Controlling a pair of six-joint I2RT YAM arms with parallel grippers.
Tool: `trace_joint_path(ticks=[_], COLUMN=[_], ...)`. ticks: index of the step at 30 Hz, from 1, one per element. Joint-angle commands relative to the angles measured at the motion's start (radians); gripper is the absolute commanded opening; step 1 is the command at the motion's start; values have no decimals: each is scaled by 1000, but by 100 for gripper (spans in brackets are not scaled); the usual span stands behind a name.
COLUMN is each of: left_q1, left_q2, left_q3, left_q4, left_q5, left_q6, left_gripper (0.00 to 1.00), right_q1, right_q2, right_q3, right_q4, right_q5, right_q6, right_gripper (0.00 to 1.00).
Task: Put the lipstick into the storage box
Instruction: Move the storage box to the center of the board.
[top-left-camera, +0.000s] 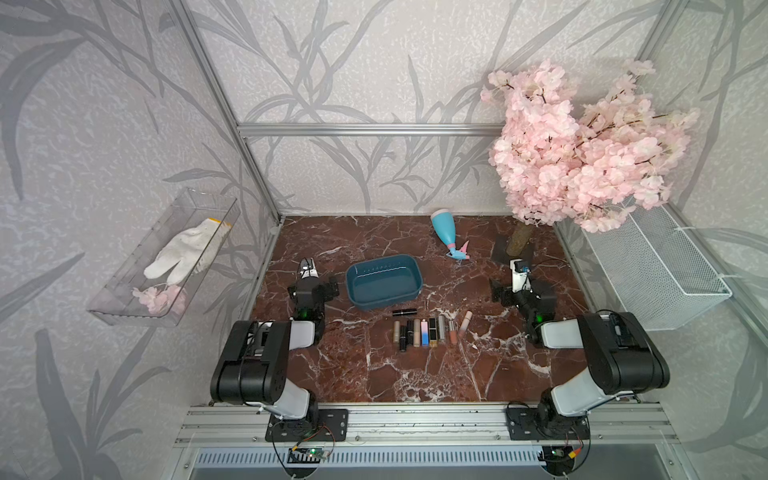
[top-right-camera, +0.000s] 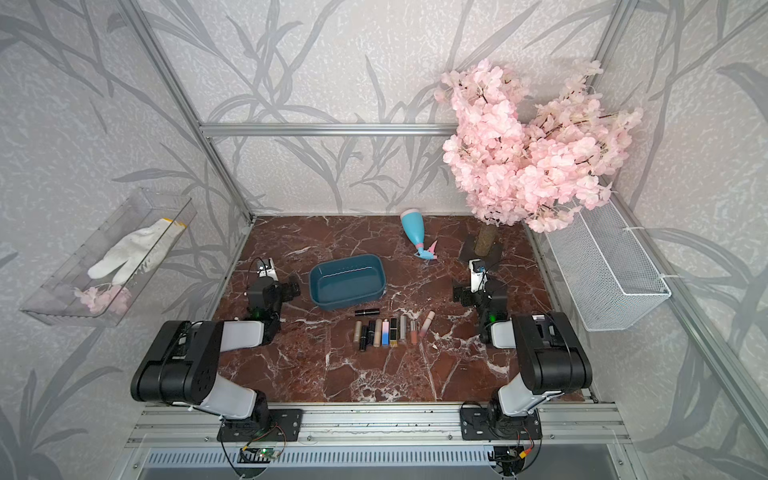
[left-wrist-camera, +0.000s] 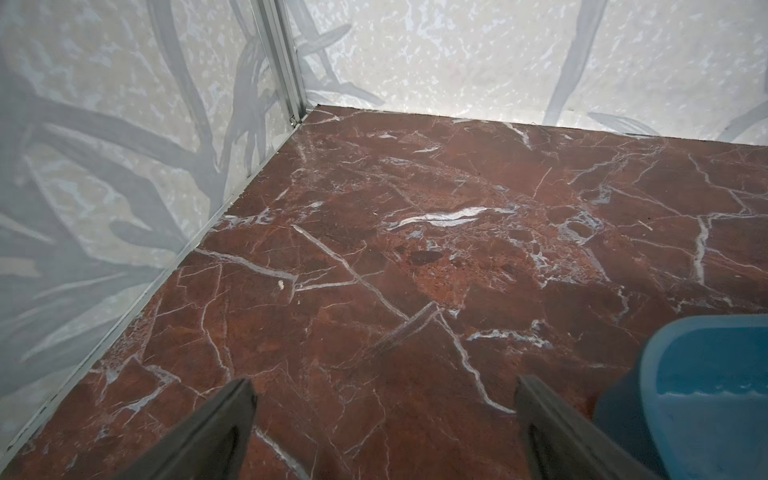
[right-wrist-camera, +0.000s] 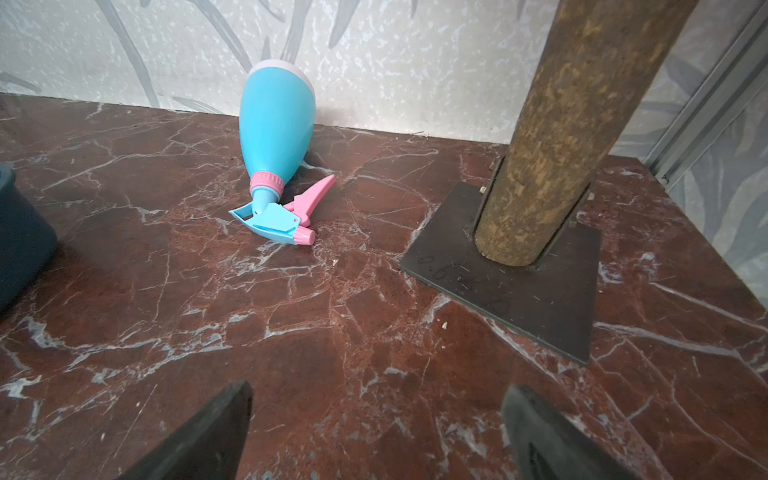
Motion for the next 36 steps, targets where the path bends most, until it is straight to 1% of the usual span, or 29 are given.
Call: trace_joint_path(ticks=[1,30,36], left_q1=[3,5,8], left_q2=[-1,0,-7], left_q3=[-8,-5,-2], left_q4=[15,7,-1], left_q5=[3,5,6], left_q6=[9,8,5], left_gripper=[100,100,100], right_q1=[3,4,3], right_q2=[0,0,-3], right_q3=[2,5,-9], right_q4=[22,17,42], right_q5=[9,9,4], right_q6=[3,3,1], right_gripper=[99,99,99])
